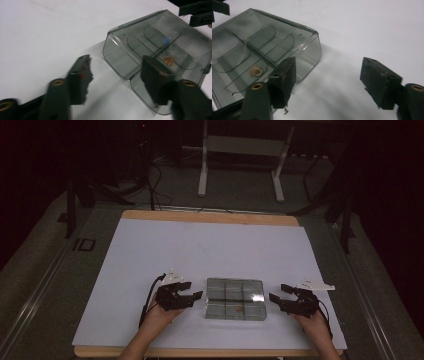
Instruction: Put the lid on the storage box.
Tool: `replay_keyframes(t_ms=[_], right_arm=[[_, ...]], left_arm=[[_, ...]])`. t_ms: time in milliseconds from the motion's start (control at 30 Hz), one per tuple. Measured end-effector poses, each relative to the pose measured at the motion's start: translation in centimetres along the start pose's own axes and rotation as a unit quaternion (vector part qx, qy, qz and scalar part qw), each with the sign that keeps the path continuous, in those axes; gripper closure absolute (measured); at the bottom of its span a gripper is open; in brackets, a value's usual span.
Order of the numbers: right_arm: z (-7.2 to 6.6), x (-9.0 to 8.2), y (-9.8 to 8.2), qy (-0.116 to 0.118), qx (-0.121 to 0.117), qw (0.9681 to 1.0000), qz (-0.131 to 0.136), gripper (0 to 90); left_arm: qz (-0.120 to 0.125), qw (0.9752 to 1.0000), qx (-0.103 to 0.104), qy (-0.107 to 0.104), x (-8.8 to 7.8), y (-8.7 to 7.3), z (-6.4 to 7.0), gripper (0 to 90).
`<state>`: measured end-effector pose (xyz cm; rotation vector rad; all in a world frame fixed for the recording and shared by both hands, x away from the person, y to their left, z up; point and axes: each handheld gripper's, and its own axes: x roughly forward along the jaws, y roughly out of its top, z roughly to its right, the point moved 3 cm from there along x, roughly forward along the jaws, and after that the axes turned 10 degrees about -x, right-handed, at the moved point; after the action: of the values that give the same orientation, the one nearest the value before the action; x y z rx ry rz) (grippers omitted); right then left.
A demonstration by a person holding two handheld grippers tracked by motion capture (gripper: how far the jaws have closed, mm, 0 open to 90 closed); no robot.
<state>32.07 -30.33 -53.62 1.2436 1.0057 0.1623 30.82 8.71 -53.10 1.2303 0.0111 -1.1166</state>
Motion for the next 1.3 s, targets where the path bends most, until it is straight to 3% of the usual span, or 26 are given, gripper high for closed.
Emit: replay_keyframes(t_ms=[133,300,433,533,733,900,1067,1300], right_arm=[[0.1,-0.2,-0.1,0.002,0.002,1.0,0.007,18.3],[0.3,-0.2,-0.3,-0.002,-0.003,1.0,0.002,17.1],[0.4,-0.3,-0.5,0.0,-0.005,1.0,0.002,14.7],[0.4,-0.4,-0.6,-0.001,-0.009,0.9999,0.006,14.6],[0.6,-0.5,-1.0,-0.01,-0.03,0.9995,-0.001,14.5],[0.8,-0.7,-1.3,-0.015,-0.031,0.9994,-0.001,14.3],[1.0,-1.1,-1.7,-0.017,-0.031,0.9994,0.002,14.3],[1.3,-1.6,-2.2,-0.016,-0.026,0.9995,0.005,14.3]], left_arm=[[0.002,0.9998,-0.003,-0.02,0.0,-0.2,-0.3,25.1],[0.006,0.9998,-0.01,-0.017,0.0,-0.4,-0.8,14.3],[0.003,1.0,-0.003,-0.008,0.1,-0.5,-1.0,2.2],[0.007,1.0,-0.002,-0.002,0.1,-0.6,-1.1,2.2],[0.011,0.9998,0.005,-0.013,0.0,-1.0,-1.3,2.3],[0.012,0.9996,0.015,-0.019,-0.1,-1.3,-1.2,2.3],[0.014,0.9996,0.021,-0.011,-0.3,-1.7,-1.3,2.3],[0.019,0.9997,0.017,-0.004,-1.0,-2.1,-1.7,2.3]])
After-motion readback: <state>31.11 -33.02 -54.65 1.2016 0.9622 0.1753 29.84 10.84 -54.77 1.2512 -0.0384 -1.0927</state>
